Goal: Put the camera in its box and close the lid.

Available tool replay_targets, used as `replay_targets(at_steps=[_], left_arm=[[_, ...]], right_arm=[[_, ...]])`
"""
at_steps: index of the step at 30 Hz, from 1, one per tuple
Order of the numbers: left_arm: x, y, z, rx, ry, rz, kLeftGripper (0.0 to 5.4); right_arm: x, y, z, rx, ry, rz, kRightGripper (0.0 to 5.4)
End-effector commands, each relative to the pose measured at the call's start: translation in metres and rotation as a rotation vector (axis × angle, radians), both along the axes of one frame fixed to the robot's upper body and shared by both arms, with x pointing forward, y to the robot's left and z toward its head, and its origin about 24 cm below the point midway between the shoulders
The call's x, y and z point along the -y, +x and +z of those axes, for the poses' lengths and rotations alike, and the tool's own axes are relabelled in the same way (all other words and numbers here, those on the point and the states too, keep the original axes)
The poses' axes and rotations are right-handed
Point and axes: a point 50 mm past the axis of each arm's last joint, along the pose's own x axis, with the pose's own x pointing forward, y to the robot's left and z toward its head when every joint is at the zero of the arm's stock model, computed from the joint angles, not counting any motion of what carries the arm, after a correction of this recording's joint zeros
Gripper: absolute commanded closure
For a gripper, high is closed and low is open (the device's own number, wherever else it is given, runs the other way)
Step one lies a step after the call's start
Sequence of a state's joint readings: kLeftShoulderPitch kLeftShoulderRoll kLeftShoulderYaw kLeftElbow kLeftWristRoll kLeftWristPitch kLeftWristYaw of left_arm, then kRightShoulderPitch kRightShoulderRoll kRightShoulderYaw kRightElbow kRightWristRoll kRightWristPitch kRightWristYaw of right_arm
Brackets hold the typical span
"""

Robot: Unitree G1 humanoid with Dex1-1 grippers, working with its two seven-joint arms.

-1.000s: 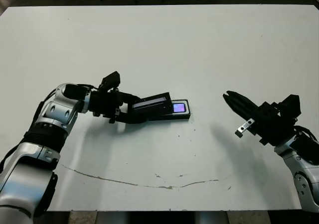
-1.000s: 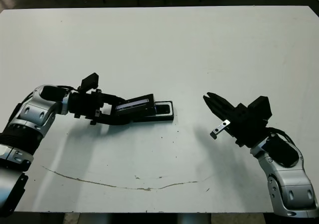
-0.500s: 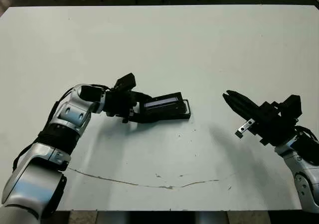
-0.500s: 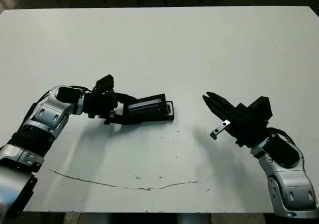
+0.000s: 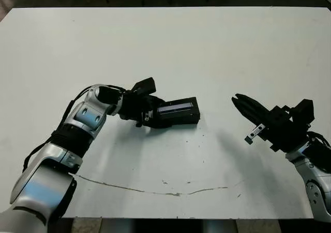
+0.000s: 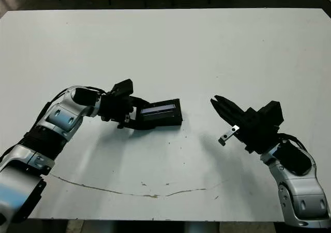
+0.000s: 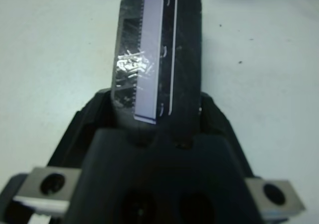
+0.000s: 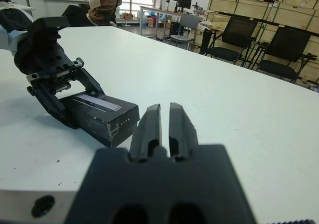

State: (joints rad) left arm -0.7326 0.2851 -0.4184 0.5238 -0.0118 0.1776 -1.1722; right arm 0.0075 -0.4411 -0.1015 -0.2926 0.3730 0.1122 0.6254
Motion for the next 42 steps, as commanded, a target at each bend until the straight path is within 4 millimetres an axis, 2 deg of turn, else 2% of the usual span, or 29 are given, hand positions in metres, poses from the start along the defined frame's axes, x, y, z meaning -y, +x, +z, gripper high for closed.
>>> replay_targets(at_steps=[1, 10, 28, 33, 42], left_arm=[[0.015, -0.015, -0.032, -0.110, 0.070, -0.046, 2.56], [0.025, -0.012, -0.021, -0.028, 0.127, -0.127, 2.56], [0.015, -0.010, -0.008, 0.013, 0.323, -0.181, 2.56], [0.003, -0.011, -0.015, 0.039, 0.365, -0.231, 1.71], [-0.027, -0.013, -0.029, 0.060, 0.391, -0.176, 0.22]], right_arm=[[0.004, -0.002, -0.003, -0.013, -0.014, -0.002, 5.40], [0.005, -0.001, -0.005, -0.004, -0.011, 0.007, 5.40], [0.005, -0.001, -0.007, 0.006, -0.003, 0.010, 5.40], [0.006, -0.002, -0.006, 0.007, -0.019, 0.004, 5.40], [0.004, -0.006, -0.003, 0.025, -0.055, 0.004, 5.40]])
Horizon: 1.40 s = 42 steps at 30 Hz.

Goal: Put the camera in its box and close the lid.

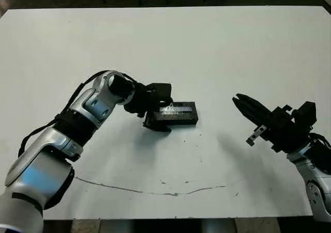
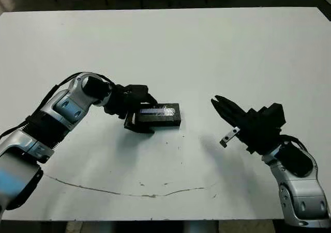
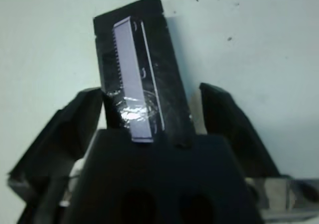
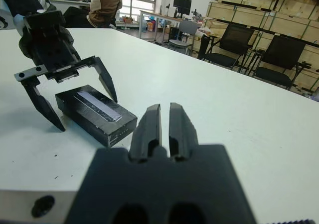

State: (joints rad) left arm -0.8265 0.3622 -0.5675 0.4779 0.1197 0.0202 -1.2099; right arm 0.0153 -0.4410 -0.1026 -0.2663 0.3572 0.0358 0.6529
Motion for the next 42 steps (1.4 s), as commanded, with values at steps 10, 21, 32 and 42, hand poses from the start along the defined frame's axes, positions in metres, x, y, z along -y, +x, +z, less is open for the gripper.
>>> replay_targets(at_steps=[10, 21, 32, 42], left_arm=[[-0.085, -0.023, -0.059, -0.144, 0.132, 0.191, 0.02], [-0.164, -0.043, -0.038, -0.097, -0.006, 0.503, 0.02], [-0.124, -0.061, 0.015, 0.082, -0.548, 0.613, 0.78], [-0.027, -0.071, 0.043, 0.076, -1.174, 1.066, 2.68]], right_arm=[[0.002, -0.006, -0.001, -0.026, -0.012, 0.006, 5.40], [0.001, -0.008, -0.002, -0.020, -0.013, -0.003, 5.40], [-0.001, -0.005, -0.004, -0.028, 0.021, -0.046, 5.40], [-0.004, -0.002, -0.008, -0.057, 0.058, -0.134, 5.40]])
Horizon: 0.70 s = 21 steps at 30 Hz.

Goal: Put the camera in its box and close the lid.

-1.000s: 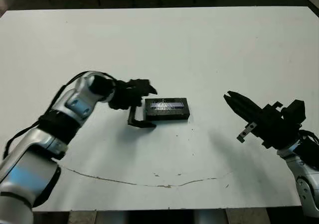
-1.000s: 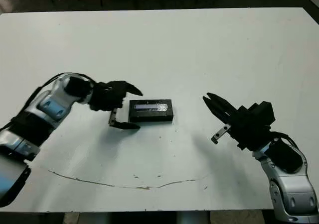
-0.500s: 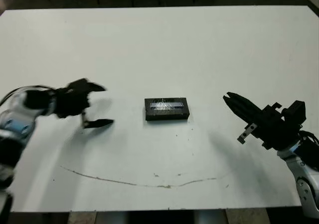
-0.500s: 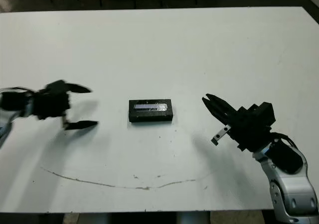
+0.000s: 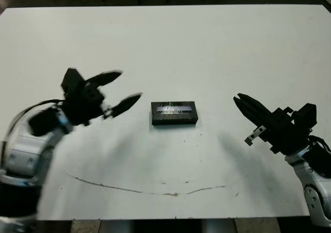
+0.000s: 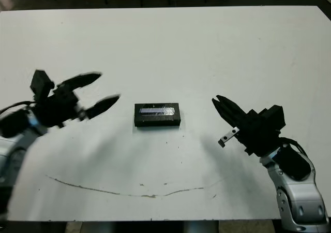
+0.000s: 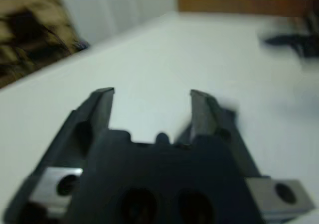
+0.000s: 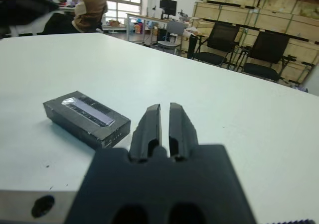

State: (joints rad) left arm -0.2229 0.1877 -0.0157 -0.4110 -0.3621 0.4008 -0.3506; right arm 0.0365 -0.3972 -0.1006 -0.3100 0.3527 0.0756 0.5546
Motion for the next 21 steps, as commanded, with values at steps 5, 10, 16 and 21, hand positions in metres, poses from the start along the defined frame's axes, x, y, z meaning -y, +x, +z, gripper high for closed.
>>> replay_targets(at_steps=[5, 10, 16, 21], left_arm=[[0.046, -0.002, 0.000, -0.187, -0.200, 0.190, 3.63], [0.073, -0.006, -0.008, -0.278, -0.171, 0.132, 4.58], [0.088, -0.008, -0.039, -0.391, -0.054, 0.134, 5.39], [0.094, -0.012, -0.065, -0.497, 0.032, 0.135, 5.39]], right_arm=[[0.000, 0.001, -0.005, -0.063, 0.006, -0.110, 5.40], [0.004, 0.001, -0.003, -0.069, 0.025, -0.128, 5.40], [0.007, 0.001, -0.003, -0.064, 0.019, -0.127, 5.40], [0.006, 0.000, -0.002, -0.059, 0.018, -0.127, 5.40]])
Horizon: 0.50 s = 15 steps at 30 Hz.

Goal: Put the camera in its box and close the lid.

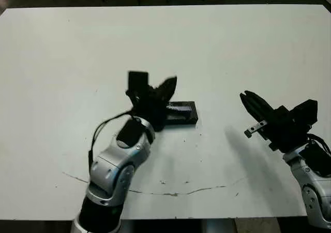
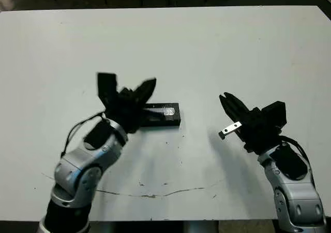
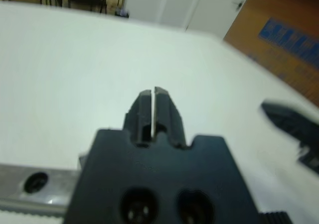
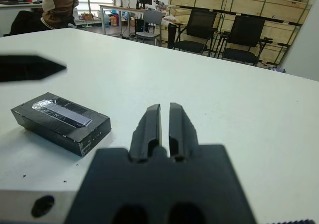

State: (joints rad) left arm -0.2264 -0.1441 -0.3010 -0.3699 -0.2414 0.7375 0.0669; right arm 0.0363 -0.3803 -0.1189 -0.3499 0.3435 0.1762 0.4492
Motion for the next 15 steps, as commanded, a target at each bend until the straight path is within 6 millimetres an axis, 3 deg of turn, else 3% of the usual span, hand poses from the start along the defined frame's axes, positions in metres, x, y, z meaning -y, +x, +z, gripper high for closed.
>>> replay_targets(at_steps=[1, 8, 15], left_arm=[[0.000, -0.005, -0.027, -0.107, 0.076, 0.003, 5.39], [0.004, -0.014, -0.057, -0.235, 0.103, 0.009, 5.39], [-0.002, -0.016, -0.074, -0.327, 0.147, 0.035, 5.39]], right_arm=[[0.002, -0.002, -0.003, -0.026, -0.002, -0.010, 5.40], [-0.001, -0.002, -0.003, -0.024, -0.007, 0.000, 5.40], [-0.001, -0.003, -0.002, -0.025, -0.006, 0.009, 5.40]])
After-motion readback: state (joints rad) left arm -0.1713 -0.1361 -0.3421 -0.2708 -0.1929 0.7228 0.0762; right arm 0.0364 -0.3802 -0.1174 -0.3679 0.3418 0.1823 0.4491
